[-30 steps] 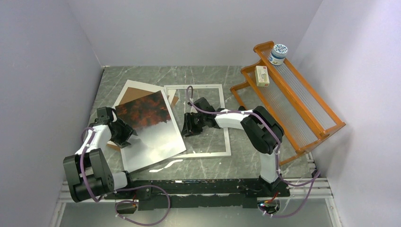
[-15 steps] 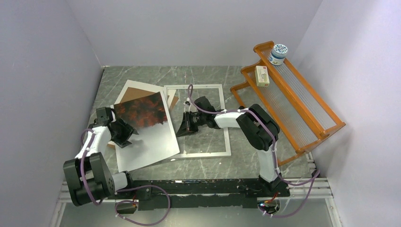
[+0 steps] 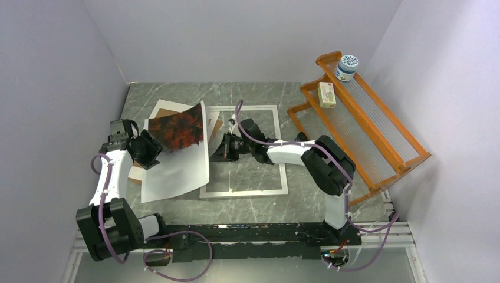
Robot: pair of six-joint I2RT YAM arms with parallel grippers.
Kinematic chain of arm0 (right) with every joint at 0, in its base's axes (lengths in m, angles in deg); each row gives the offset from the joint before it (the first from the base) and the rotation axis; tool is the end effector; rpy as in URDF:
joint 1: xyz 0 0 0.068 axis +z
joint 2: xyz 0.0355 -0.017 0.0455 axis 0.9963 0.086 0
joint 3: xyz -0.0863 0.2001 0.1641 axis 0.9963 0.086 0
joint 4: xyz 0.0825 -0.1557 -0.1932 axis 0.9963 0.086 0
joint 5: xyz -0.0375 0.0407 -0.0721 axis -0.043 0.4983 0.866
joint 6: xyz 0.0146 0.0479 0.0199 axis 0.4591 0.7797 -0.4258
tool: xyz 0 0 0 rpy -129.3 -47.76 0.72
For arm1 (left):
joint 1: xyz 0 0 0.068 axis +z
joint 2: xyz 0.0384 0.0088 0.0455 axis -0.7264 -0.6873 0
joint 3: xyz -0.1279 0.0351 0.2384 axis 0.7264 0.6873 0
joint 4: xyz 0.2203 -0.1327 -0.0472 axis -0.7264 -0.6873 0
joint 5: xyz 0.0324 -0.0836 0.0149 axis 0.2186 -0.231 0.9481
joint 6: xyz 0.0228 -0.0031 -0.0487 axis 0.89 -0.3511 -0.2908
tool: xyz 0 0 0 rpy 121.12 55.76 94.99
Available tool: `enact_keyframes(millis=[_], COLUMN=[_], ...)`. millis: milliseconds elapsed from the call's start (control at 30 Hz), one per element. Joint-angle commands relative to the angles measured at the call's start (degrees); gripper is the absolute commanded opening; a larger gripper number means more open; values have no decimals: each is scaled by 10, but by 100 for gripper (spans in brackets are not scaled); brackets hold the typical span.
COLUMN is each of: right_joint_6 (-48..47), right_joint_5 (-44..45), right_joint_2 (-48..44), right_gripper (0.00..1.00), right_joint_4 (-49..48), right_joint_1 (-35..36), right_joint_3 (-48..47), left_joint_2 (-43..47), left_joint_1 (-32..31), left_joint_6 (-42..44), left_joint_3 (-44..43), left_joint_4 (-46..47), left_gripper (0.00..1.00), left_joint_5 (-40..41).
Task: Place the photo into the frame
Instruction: Pick up the photo frame item at the center of the board.
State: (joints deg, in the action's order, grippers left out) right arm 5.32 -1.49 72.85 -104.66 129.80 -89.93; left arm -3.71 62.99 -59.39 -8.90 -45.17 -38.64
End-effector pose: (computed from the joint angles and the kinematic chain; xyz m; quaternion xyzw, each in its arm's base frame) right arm 0.2840 0.3088 0.1734 -0.0556 0.8337 0.5362 0.1194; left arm 0.2231 0.0564 0.2418 -0.3971 0.8687 -0.1693 0.2428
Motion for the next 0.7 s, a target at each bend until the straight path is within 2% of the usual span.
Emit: enact_keyframes(millis=[0,167,400,667], right_joint_6=[55,-16,-124,-166], right_joint_5=[120,154,263,291], right_joint_2=[-36,-14,-26,-55], right_gripper=[0,0,0,0], right_joint_4=[-62,51,374,505], right_joint_1=[33,61,76,73], right_joint_3=[15,-73,-237,-294], left_joint_2=[-11,-2,-35,-42], left_joint_1=[-1,-1,-1,-1], left_joint_6=[25,22,25,4], left_joint_3=[-18,-4,-9,4], left_joint_4=[-24,-21,-19,7], left_gripper=[63,64,63,64], left_joint_5=[-28,-32,-47,-36])
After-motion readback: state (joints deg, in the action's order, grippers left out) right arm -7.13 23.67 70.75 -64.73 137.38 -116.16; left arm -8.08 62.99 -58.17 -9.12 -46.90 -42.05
